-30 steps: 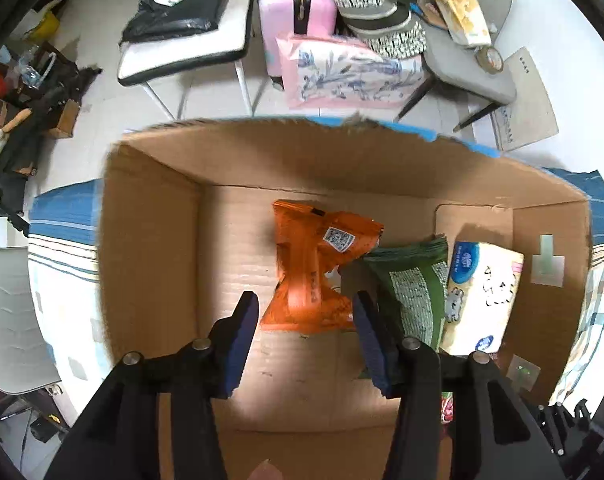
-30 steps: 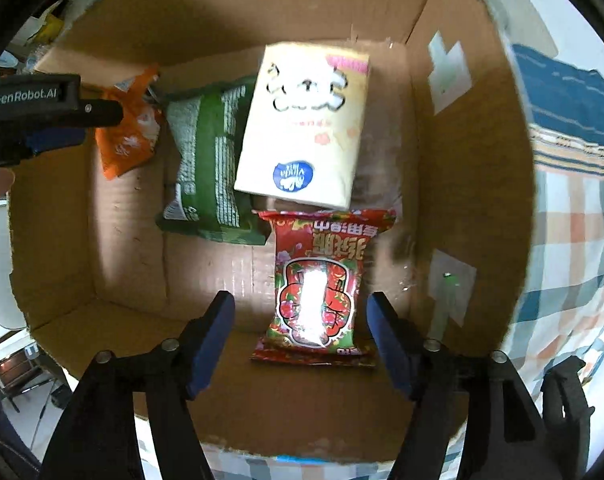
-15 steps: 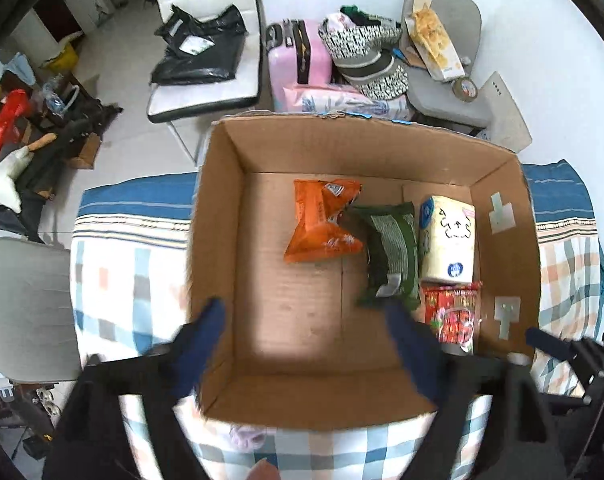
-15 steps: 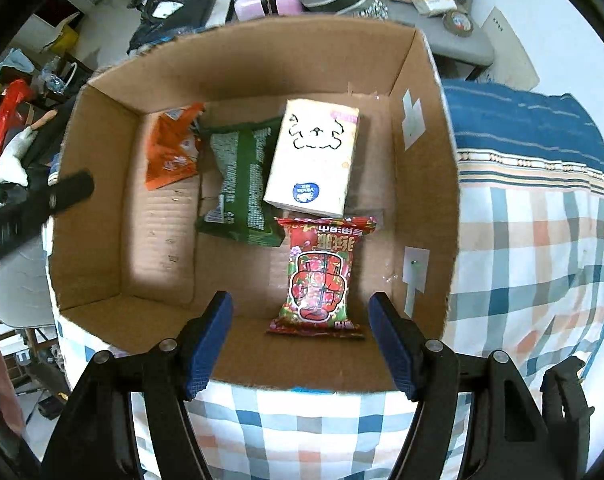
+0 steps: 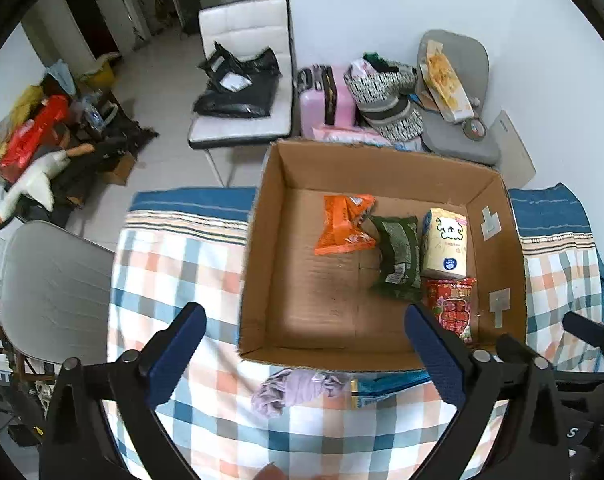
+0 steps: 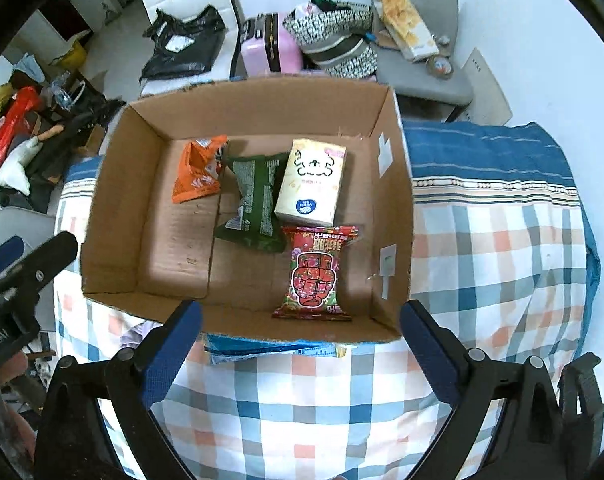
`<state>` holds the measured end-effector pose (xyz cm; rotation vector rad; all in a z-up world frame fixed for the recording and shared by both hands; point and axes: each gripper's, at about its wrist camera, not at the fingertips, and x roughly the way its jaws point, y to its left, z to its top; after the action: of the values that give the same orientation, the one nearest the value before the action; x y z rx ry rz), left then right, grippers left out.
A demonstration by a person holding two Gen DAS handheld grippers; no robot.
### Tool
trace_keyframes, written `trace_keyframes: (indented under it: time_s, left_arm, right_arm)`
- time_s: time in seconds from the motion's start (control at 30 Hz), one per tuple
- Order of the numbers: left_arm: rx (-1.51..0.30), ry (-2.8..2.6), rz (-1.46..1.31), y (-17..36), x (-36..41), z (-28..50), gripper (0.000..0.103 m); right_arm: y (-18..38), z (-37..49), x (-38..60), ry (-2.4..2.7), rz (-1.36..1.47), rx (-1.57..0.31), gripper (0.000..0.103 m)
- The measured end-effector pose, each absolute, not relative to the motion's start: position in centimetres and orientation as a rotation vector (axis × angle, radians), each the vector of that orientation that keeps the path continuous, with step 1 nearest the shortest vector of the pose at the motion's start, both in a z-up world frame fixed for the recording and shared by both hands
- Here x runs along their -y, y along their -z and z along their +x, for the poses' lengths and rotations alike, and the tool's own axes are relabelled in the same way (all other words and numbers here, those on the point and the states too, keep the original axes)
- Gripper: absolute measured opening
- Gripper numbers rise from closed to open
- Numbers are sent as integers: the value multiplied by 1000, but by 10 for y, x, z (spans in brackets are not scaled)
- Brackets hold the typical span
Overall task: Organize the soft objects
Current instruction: 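Grasp the lilac sock with the left tool while the right tool grasps the blue tube snack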
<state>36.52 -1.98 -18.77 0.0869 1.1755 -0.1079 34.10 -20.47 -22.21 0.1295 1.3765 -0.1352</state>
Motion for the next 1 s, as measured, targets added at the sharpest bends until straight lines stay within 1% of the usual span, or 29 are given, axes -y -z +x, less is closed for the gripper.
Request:
trace_keyframes:
  time_s: [0.13,0.37,0.53,0.63,0.73,0.8,0.9,1.0]
  left_arm:
    - [-1134,110,69,170,16,350,102]
    - [-1070,99,72,145,12,327,102]
    - [-1053,92,66,140,7,312,102]
    - [-1056,69,74,146,0,300,102]
    - [-1097,38,74,166,-12,285,102]
    - [-1153,8,67,189,-22,275,102]
    - [-1244,-27,42,223,-37,265,102]
    - [-1321,-74,15,256,-54,259,102]
  right_arm:
    - [204,329,199,147,110,-1327,103]
    - [178,308,193,147,122,-1275,103]
    - [164,294,191,150,137,-1241,103]
    - [163,287,190,148,156,-1241,103]
    - [174,274,193,146,213,-1250,103]
    - [190,264,196,136,290,-1262,103]
    - [229,249,201,135,414,-1323,103]
    - [282,243,201,124,537,-1419,103]
